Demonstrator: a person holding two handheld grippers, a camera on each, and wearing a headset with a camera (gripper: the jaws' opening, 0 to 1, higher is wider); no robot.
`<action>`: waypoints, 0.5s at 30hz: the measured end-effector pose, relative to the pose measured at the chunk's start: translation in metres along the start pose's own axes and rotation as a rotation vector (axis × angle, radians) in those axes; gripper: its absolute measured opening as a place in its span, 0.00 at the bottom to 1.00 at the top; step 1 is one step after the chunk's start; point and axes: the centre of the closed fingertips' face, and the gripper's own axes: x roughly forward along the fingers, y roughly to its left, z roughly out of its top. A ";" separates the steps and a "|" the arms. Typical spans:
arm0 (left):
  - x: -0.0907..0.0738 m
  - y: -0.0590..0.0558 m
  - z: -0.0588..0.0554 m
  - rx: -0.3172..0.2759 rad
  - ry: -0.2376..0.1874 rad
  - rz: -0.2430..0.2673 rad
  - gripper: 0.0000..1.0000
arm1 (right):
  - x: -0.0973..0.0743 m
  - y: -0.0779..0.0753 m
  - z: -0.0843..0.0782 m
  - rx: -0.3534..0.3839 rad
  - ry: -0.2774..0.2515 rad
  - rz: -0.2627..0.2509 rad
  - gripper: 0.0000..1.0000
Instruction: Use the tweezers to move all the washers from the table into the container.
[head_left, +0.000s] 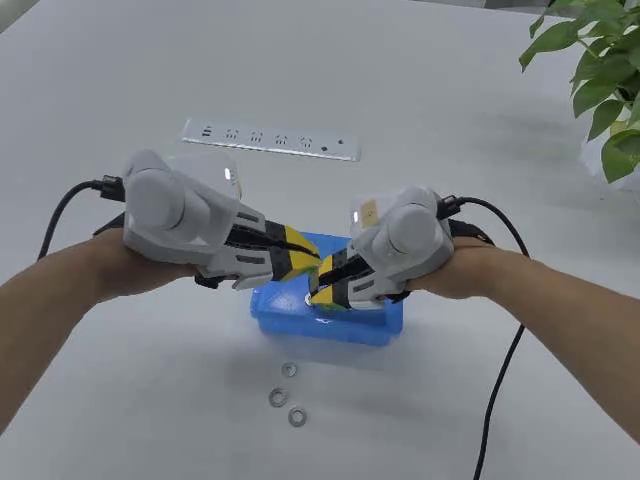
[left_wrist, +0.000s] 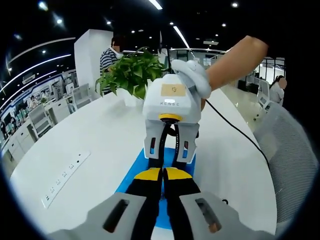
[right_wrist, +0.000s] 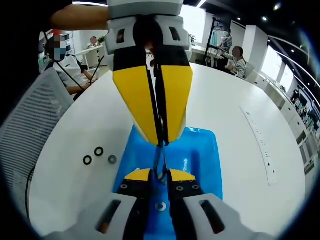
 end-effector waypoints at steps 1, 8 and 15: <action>0.000 0.000 0.000 0.002 0.001 0.001 0.05 | 0.000 0.000 0.000 0.000 0.000 0.001 0.14; 0.001 0.000 0.000 0.011 0.012 -0.001 0.05 | -0.005 -0.002 0.002 0.005 0.004 -0.020 0.17; 0.001 0.000 0.003 0.014 0.016 -0.001 0.05 | -0.015 -0.001 0.004 0.046 0.002 -0.034 0.22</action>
